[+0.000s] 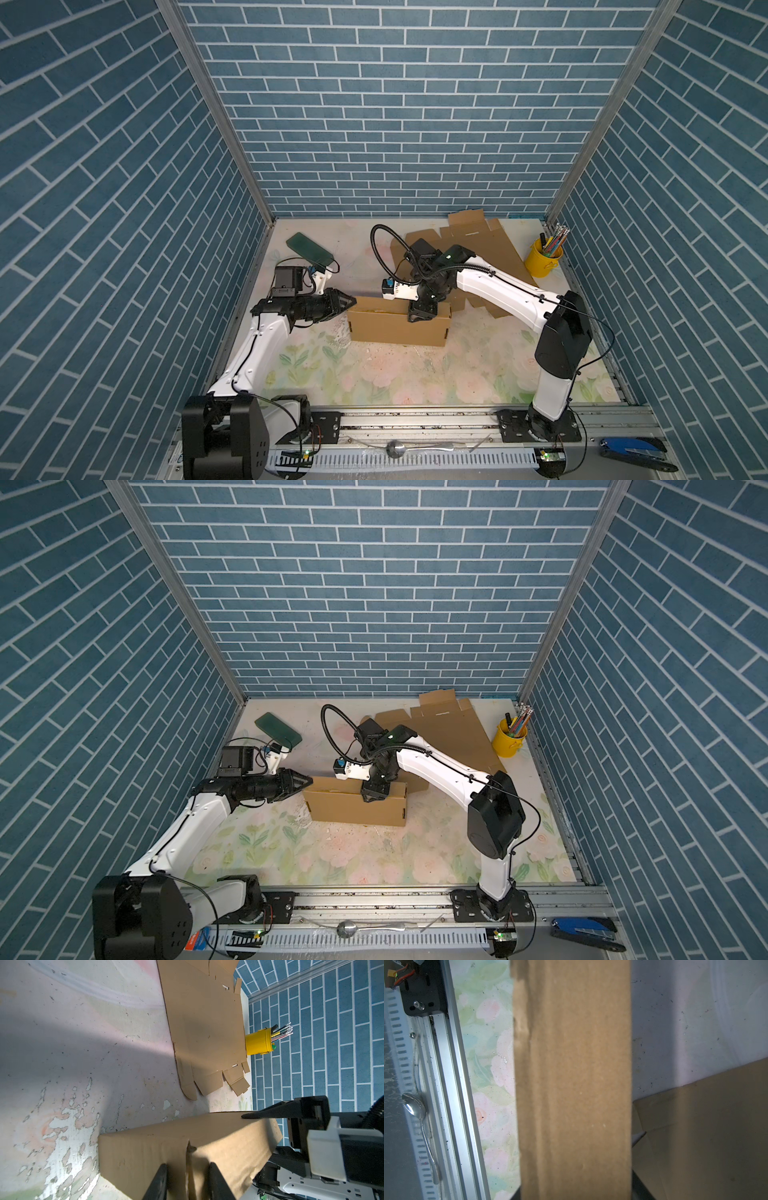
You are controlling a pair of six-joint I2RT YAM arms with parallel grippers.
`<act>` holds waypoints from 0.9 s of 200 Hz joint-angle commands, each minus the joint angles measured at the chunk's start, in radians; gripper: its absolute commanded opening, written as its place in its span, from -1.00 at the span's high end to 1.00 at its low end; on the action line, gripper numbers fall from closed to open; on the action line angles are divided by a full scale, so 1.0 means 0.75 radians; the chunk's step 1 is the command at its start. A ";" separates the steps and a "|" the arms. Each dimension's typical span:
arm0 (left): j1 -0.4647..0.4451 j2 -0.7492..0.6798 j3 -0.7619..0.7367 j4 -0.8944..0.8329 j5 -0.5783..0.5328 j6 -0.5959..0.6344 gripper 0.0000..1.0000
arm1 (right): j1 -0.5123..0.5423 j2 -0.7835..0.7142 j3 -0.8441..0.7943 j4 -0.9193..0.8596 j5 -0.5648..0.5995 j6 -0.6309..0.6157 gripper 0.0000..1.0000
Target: Fold the paper box
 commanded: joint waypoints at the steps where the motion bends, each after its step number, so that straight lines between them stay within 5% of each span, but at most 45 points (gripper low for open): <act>1: -0.018 0.033 -0.029 -0.168 -0.127 0.031 0.37 | 0.025 0.055 0.027 0.045 0.058 0.015 0.13; 84: 0.144 -0.092 0.430 -0.420 -0.220 0.047 -0.06 | 0.084 0.017 0.172 0.120 0.194 0.080 0.50; 145: 0.258 -0.129 0.674 -0.455 -0.687 0.072 -0.07 | 0.177 0.293 0.356 0.587 0.750 0.059 0.49; 180: 0.266 -0.167 0.700 -0.433 -0.835 0.081 -0.17 | 0.225 0.492 0.462 0.835 0.829 0.049 0.48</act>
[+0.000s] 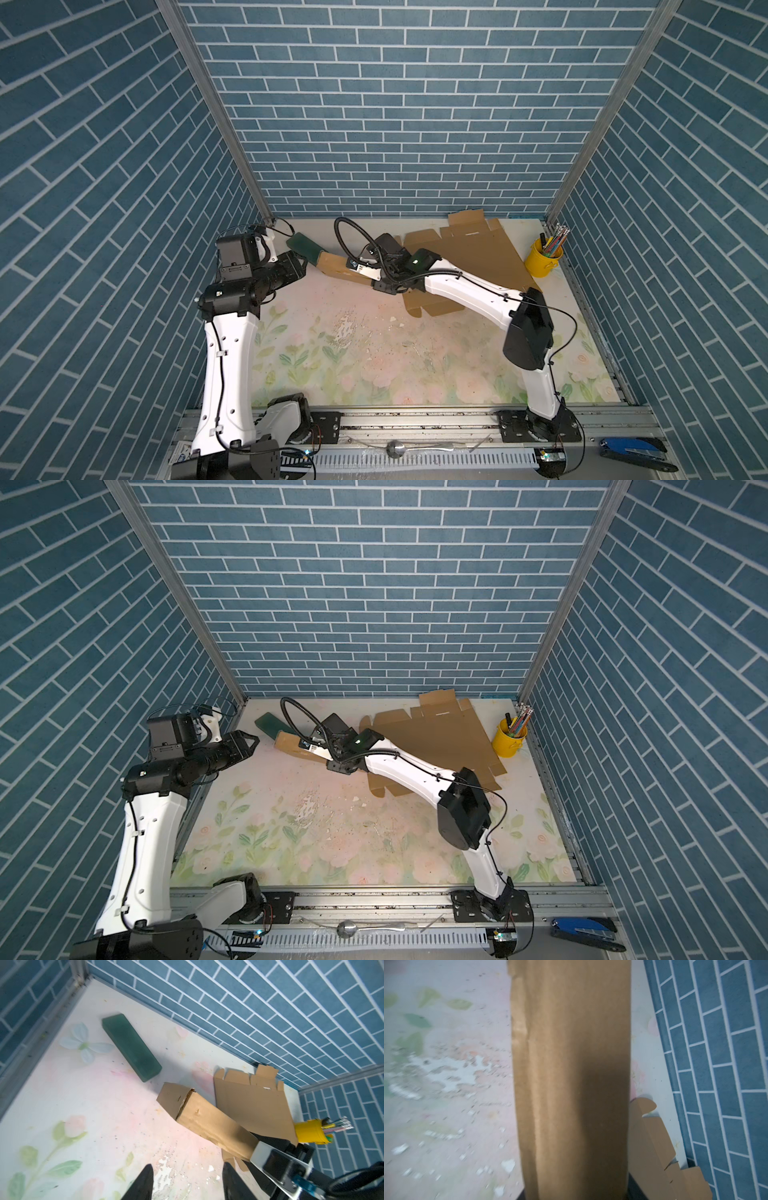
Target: Fold the paper box
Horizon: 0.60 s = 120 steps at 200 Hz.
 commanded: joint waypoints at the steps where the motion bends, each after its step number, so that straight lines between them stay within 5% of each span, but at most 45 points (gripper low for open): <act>1: 0.012 -0.028 0.037 -0.014 -0.177 0.024 -0.18 | 0.037 0.127 0.105 0.236 0.148 -0.028 0.47; 39: 0.019 -0.077 0.002 0.039 -0.198 0.040 -0.48 | 0.111 0.255 0.171 0.174 0.045 0.011 0.10; 63: 0.021 -0.103 -0.041 0.087 -0.157 0.040 -0.65 | 0.122 0.248 0.165 0.095 -0.151 0.138 -0.23; 91: 0.022 -0.072 -0.046 0.114 -0.078 0.040 -0.69 | 0.122 0.199 0.164 -0.013 -0.432 0.242 -0.50; 120: 0.022 -0.038 -0.038 0.139 -0.052 0.035 -0.63 | 0.099 0.101 0.137 -0.067 -0.656 0.370 -0.54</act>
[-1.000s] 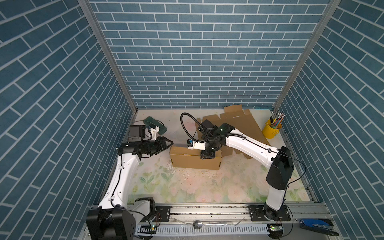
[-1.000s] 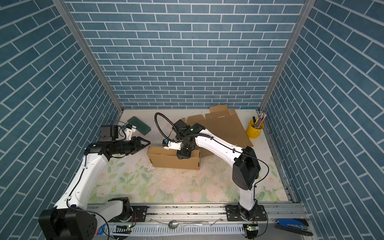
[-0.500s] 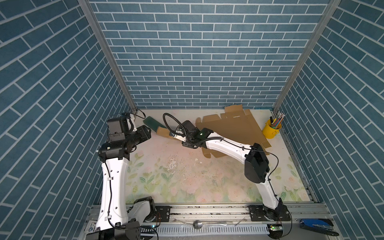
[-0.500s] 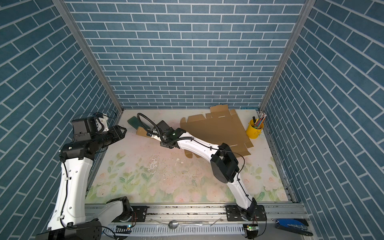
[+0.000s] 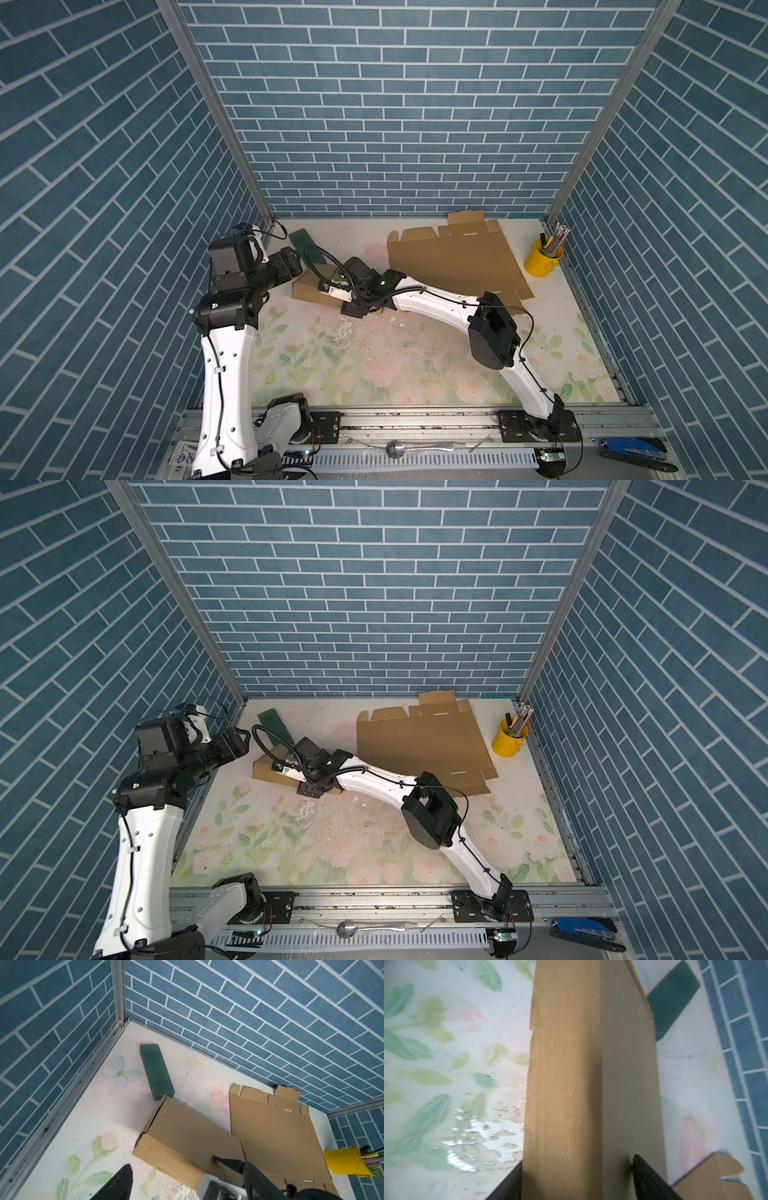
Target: Fold the paper box
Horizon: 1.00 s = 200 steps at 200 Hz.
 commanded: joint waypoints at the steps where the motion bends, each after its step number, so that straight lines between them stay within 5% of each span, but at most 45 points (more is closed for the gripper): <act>1: 0.008 0.025 -0.013 0.045 0.047 0.006 -0.63 | -0.019 -0.115 0.001 -0.102 -0.314 0.205 -0.54; 66: -0.129 0.099 -0.069 0.068 -0.037 0.048 -0.60 | -0.152 -0.393 -0.404 0.053 -0.279 0.791 -0.47; 84: -0.211 0.118 -0.078 0.076 -0.104 0.071 -0.61 | -0.206 -0.416 -0.468 -0.028 -0.112 1.090 -0.38; 109: -0.361 0.156 -0.081 0.089 -0.225 0.118 -0.67 | -0.312 -0.437 -0.604 0.039 -0.218 1.463 -0.25; 160: -0.441 0.167 -0.103 0.180 -0.246 0.146 -0.99 | -0.338 -0.274 -0.559 0.095 -0.352 1.630 -0.26; 200: -0.421 0.049 -0.216 0.359 -0.147 0.097 -0.99 | -0.327 -0.186 -0.485 0.155 -0.419 1.681 -0.25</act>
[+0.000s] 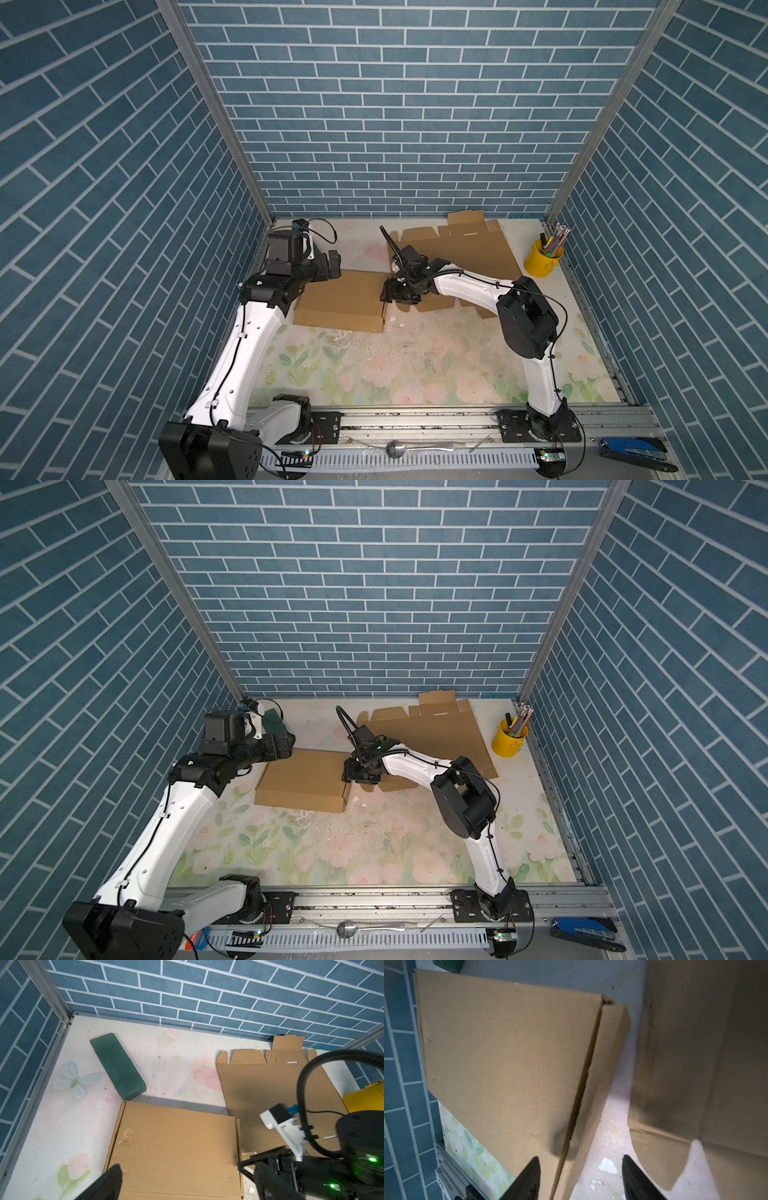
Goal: Fold the paper box
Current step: 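Press the box flat with the left gripper while the right grips its far edge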
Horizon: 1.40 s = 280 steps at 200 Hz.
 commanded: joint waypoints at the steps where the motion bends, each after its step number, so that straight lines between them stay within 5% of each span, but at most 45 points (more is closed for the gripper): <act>1: 0.015 -0.083 -0.061 0.130 0.062 -0.021 -0.99 | 0.014 0.053 0.107 0.025 -0.063 0.104 -0.25; 38: 0.046 -0.031 -0.022 -0.060 0.024 0.012 -0.87 | 0.005 0.031 0.105 -0.092 -0.002 -0.041 -0.35; 76: 0.379 0.015 -0.208 0.035 0.274 -0.146 -0.69 | -0.003 -0.082 0.030 -0.137 0.089 -0.315 -0.55; 145: 0.387 0.219 -0.215 0.090 0.102 -0.072 -0.74 | 0.148 -0.248 -0.178 -0.053 0.380 -0.810 -0.72; 196: 0.387 0.418 -0.121 0.136 0.077 -0.013 -0.75 | 0.230 -0.196 -0.161 -0.017 0.347 -0.827 -0.90; 280: 0.387 0.605 -0.115 0.172 0.138 0.020 -0.70 | 0.268 -0.067 -0.141 0.013 0.480 -0.877 -0.89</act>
